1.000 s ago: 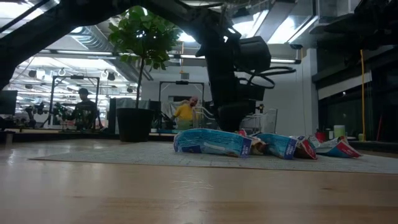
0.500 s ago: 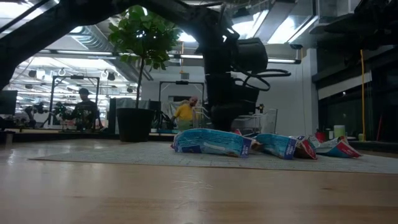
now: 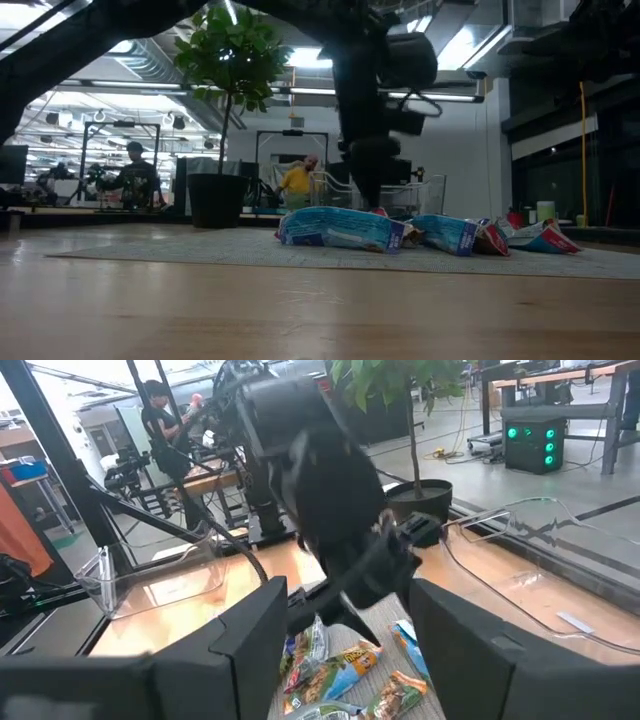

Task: Pick and place Granola Bars by type
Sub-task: Put the yellow granola bar into the top transparent bin

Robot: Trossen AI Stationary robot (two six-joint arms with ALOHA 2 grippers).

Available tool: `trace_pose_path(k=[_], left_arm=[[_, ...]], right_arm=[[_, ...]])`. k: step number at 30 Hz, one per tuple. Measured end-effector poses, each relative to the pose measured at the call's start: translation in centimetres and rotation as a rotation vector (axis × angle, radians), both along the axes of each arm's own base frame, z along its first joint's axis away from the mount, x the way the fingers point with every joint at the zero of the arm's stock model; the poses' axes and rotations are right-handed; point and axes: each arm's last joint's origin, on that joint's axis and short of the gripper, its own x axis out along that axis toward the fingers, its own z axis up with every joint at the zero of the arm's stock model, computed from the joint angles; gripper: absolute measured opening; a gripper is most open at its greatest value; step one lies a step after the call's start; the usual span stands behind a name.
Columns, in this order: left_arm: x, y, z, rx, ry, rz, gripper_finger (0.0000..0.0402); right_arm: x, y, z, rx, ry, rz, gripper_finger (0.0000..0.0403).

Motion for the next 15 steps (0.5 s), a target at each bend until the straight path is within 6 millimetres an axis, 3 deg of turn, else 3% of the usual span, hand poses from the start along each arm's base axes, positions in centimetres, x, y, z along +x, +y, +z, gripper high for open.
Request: trace_pose_path(k=[6,15], left_arm=[[0.1,0.4,-0.4,-0.02,-0.018,-0.007,0.0219],[-0.3,0.4,-3.2,-0.02,0.017,-0.007,0.0219]], right_arm=[[0.0,0.0,0.0,0.0,0.0,0.0,0.0213],[0.0,0.0,0.0,0.0,0.0,0.0,0.0213]])
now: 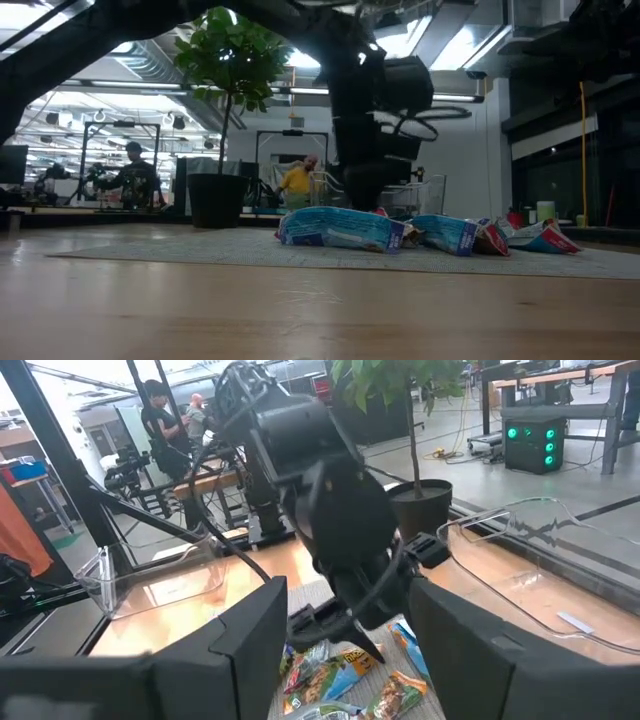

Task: Pick and place Granola Bars by type
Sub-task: Put the yellow granola bar into the top transparent bin

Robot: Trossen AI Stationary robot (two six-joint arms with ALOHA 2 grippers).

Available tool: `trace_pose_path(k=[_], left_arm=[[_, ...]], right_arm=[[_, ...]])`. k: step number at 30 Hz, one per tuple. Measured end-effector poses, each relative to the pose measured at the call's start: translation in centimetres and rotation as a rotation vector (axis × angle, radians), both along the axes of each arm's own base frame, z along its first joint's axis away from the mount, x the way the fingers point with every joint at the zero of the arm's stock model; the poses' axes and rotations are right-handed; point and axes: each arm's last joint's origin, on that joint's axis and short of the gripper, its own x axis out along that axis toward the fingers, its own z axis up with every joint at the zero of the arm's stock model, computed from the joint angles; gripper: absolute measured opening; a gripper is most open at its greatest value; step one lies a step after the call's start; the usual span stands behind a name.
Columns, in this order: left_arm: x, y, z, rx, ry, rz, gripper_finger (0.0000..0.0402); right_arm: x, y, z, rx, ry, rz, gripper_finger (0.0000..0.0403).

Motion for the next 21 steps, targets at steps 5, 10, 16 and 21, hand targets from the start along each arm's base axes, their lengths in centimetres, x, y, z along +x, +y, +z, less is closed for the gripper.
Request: trace_pose_path(k=[5,10,16,21], left_arm=[[-0.3,0.7,-0.5,0.024,0.014,0.021,0.0219],[-0.4,1.3,-0.5,0.054,0.021,0.036,0.0219],[-0.4,1.6,-0.9,0.004,0.018,0.022,0.0219],[-0.3,1.9,-1.3,-0.034,0.017,0.011,0.0216]], right_arm=[[0.0,0.0,0.0,0.0,0.001,0.0,0.0213],[0.0,0.0,0.0,0.0,0.002,0.0,0.0213],[0.0,0.0,0.0,0.0,0.002,0.0,0.0213],[0.0,0.0,0.0,0.0,0.003,0.0,0.0213]])
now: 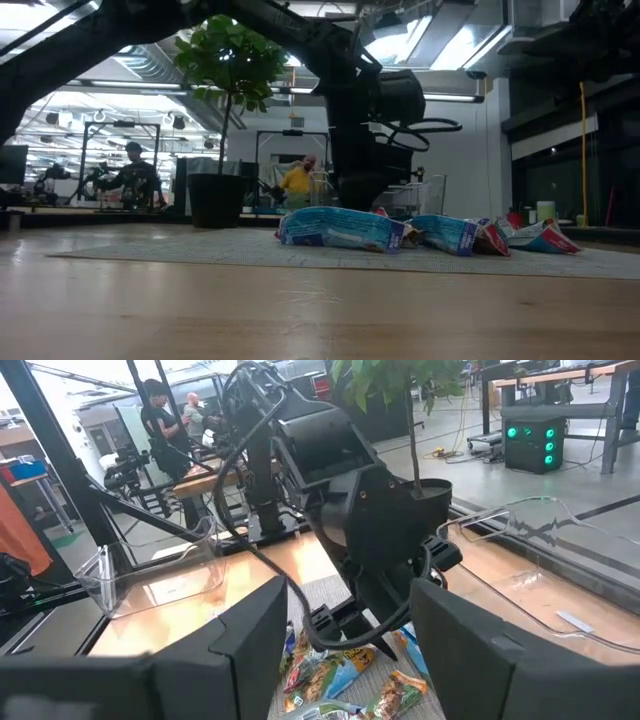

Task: Pick and place Granola Bars by type
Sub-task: Put the yellow granola bar into the top transparent bin

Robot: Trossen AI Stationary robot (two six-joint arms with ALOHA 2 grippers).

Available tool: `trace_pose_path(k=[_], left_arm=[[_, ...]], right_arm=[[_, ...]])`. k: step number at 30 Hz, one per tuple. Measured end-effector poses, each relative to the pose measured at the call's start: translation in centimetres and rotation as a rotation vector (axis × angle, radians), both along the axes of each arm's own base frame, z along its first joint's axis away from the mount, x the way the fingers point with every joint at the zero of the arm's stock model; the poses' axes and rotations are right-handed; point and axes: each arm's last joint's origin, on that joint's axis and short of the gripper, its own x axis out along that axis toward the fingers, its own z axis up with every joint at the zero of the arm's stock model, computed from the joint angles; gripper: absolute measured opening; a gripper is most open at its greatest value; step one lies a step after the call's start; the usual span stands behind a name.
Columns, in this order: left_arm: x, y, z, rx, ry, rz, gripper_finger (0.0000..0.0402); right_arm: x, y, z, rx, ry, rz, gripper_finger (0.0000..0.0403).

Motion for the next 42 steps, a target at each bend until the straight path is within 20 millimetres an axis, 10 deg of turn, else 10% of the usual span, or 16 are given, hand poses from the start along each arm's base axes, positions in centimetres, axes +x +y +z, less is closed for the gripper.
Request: trace_pose_path(k=[18,32,42], left_arm=[[0.1,-0.2,0.3,-0.07,-0.023,0.076,0.0014],[1.7,-1.8,9.3,0.021,-0.19,0.083,0.0015],[-0.8,-1.2,15.3,0.05,-0.307,0.14,0.0023]], right_arm=[[0.0,0.0,0.0,0.0,0.0,0.0,0.0213],[0.0,0.0,0.0,-0.024,0.004,0.001,0.0213],[0.0,0.0,0.1,-0.026,-0.004,0.001,0.0213]])
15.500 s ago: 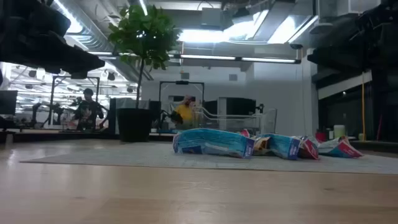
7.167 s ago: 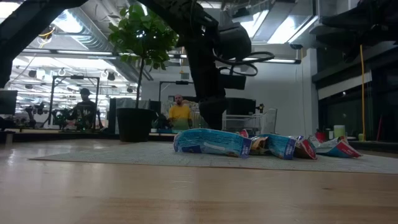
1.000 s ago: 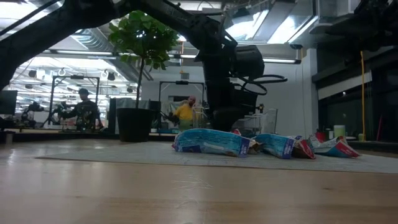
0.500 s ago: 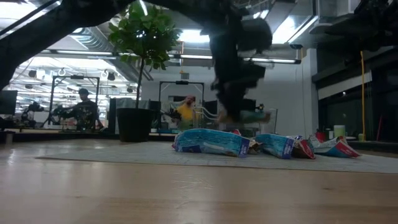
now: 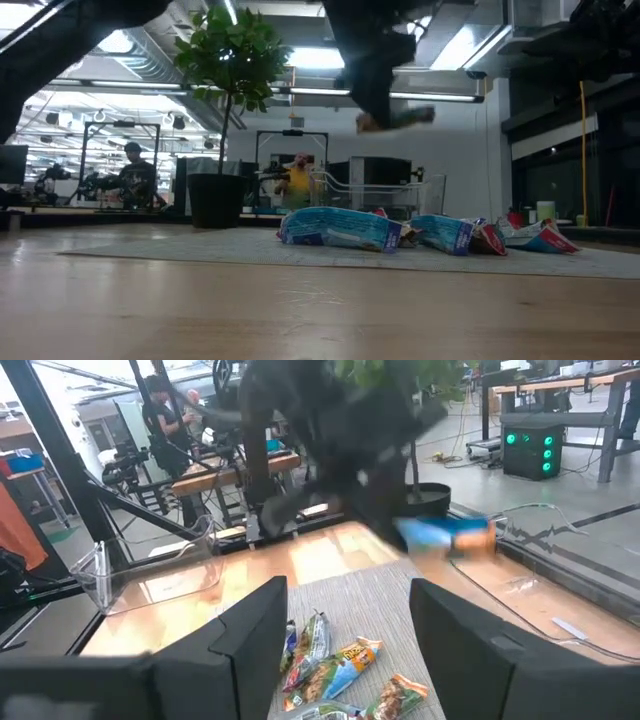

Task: Pick and place Granola Bars by type
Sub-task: Put the yellow granola bar into the top transparent bin

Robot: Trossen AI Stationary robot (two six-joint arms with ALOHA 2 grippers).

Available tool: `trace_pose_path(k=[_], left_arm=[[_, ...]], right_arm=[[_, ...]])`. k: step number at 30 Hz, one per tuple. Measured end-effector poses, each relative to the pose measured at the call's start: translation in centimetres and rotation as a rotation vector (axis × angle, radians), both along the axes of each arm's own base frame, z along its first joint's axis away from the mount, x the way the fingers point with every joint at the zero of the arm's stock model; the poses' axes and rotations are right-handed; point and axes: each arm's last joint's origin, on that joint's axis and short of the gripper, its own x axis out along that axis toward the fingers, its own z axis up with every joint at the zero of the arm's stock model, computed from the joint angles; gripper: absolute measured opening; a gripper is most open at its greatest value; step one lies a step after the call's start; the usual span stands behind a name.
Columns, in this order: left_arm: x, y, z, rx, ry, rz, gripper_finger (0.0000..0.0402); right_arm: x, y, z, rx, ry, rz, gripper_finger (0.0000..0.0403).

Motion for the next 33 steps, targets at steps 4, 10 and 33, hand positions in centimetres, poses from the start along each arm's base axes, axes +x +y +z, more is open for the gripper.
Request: trace_pose_path(k=[4,10,33], left_arm=[[-1.5,-0.3,3.2,0.022,-0.06,-0.028,0.0017],[-4.0,-0.7,7.6,0.044,-0.155,-0.051,0.0018],[-6.1,5.3,11.3,0.108,-0.367,0.006,0.0021]], right_arm=[[0.0,0.0,0.0,-0.001,0.001,0.0,0.0213],[0.0,0.0,0.0,-0.001,0.0,-0.009,0.0213],[0.0,-0.1,0.2,0.005,-0.022,-0.053,0.0213]])
